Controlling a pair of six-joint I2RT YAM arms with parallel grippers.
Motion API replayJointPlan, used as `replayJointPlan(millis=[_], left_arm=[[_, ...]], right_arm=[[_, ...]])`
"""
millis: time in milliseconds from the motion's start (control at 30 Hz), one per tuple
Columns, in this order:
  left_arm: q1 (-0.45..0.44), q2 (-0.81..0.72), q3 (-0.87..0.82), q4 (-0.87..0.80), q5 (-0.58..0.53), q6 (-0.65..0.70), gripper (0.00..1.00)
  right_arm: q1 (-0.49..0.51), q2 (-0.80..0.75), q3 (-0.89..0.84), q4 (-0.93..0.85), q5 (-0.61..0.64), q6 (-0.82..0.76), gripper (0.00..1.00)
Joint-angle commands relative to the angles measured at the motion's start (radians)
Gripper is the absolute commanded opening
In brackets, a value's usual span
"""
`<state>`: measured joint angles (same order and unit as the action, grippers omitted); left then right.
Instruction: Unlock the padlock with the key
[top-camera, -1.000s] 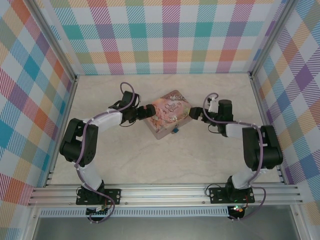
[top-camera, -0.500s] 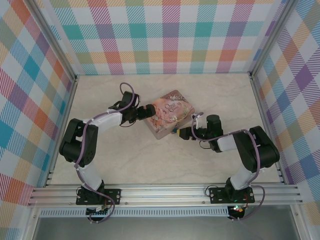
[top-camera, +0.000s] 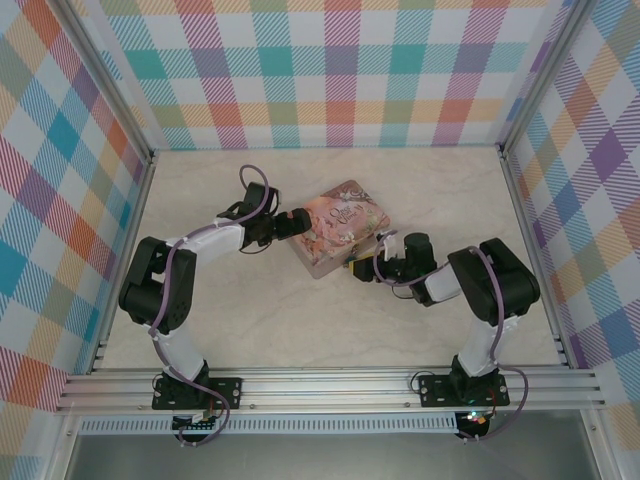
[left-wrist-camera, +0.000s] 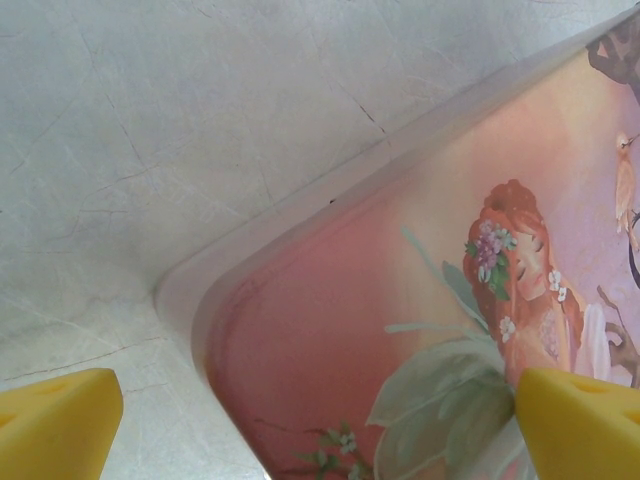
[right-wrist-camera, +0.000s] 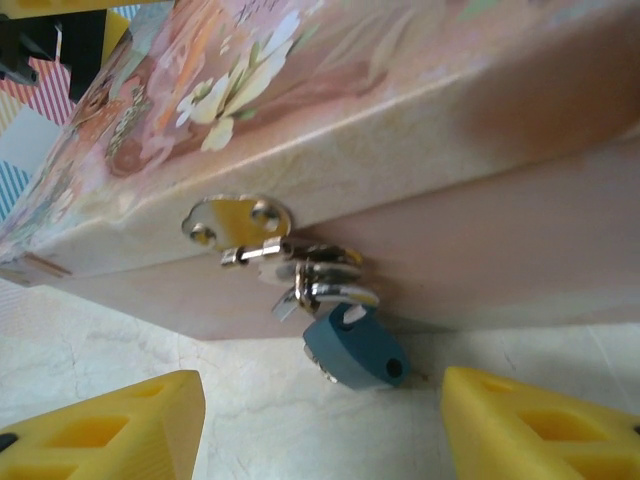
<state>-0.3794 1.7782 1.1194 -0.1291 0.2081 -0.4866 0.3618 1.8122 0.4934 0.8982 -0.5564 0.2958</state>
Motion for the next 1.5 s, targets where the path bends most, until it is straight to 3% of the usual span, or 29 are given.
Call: replayJointPlan(millis=[0, 300, 700, 1300, 1467], left_arm=[[-0.009, 0.023, 0.014, -0.035, -0.026, -0.013, 1.00], [-0.008, 0.020, 0.014, -0.032, -0.027, -0.015, 1.00], [-0.007, 0.024, 0.013, -0.023, -0.028, -0.018, 1.00], [-0.006, 0.019, 0.016, -0.036, -0.041, -0.012, 1.00], [-0.006, 0.019, 0.019, -0.043, -0.039, 0.003, 1.00]], right_arm=[[0.009, 0.024, 0.036, 0.005, 0.028, -0.047, 0.65], [0.036, 0.056, 0.066, -0.029, -0.004, -0.067, 0.63], [0.068, 0.039, 0.027, -0.014, -0.024, -0.032, 0.52], [0.053, 0.001, -0.006, -0.015, 0.046, -0.014, 0.09], [0.038, -0.018, -0.002, -0.014, 0.035, 0.011, 0.07]])
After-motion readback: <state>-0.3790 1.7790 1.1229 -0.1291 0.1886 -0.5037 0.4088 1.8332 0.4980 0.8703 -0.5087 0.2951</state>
